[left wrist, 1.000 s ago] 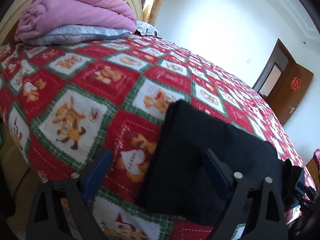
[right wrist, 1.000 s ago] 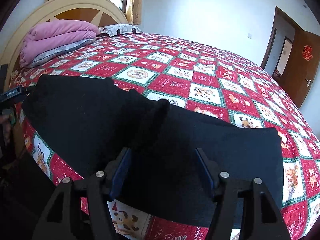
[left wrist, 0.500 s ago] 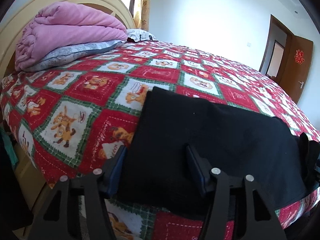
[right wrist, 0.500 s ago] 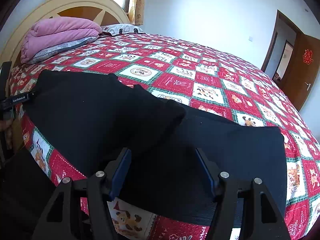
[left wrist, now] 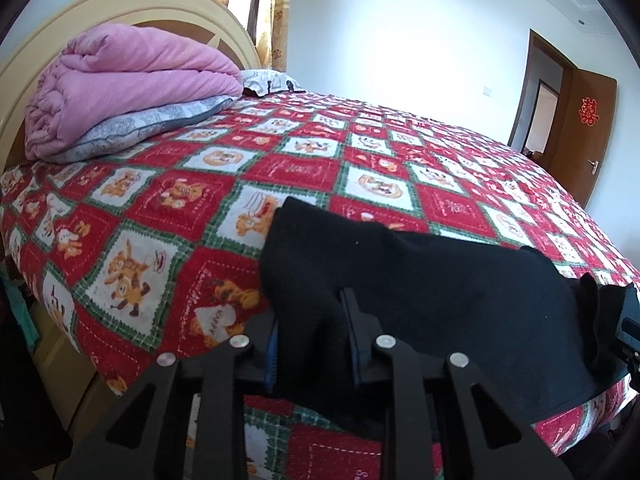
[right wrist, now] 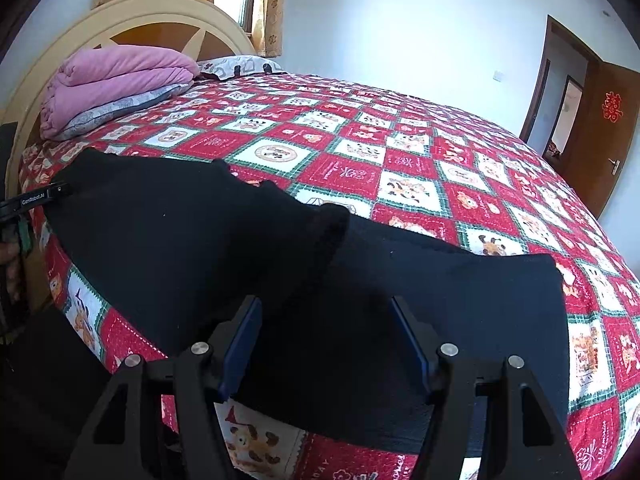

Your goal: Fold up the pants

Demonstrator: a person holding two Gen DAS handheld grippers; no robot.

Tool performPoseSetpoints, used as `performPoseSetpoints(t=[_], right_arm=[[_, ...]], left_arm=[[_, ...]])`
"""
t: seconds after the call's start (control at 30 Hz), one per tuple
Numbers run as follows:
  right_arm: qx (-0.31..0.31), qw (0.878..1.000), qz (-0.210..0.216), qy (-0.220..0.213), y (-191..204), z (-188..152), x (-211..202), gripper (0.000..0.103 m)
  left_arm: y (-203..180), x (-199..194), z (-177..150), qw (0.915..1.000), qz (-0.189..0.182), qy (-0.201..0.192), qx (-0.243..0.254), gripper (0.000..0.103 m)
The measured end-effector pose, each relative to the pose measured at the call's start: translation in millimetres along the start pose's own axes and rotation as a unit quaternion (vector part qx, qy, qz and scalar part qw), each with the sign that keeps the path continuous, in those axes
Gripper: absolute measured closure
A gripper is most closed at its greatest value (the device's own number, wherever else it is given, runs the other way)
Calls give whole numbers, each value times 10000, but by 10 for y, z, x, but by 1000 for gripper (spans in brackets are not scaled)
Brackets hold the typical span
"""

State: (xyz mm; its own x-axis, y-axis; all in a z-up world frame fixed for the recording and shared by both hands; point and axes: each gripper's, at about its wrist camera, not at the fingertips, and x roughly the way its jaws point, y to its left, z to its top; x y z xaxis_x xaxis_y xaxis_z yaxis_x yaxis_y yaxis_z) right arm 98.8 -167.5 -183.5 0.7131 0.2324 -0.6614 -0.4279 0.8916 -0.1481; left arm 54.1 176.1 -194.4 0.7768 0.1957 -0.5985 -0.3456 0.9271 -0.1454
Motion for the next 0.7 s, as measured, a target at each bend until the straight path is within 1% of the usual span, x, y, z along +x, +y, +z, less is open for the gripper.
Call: performPoseSetpoints(t=[0.17, 0.37, 0.53, 0.63, 0.7], right_arm=[[9, 10000, -11, 11, -15, 3, 1, 38], [-2, 10000, -70, -39, -64, 41, -91, 38], [128, 9996, -209, -105, -227, 129, -237, 38], [256, 9993, -272, -73, -366, 179, -323, 38], [332, 9991, -280, -24, -458, 195, -369, 38]], left_arm=[[-63, -78, 71, 9999, -107, 7, -1, 80], [-139, -220, 201, 9979, -609, 49, -215, 82], [-298, -373, 282, 9956, -924, -23, -185, 83], [-403, -487, 340, 9934, -1134, -95, -134, 83], [-461, -540, 367, 9926, -1204, -136, -66, 83]])
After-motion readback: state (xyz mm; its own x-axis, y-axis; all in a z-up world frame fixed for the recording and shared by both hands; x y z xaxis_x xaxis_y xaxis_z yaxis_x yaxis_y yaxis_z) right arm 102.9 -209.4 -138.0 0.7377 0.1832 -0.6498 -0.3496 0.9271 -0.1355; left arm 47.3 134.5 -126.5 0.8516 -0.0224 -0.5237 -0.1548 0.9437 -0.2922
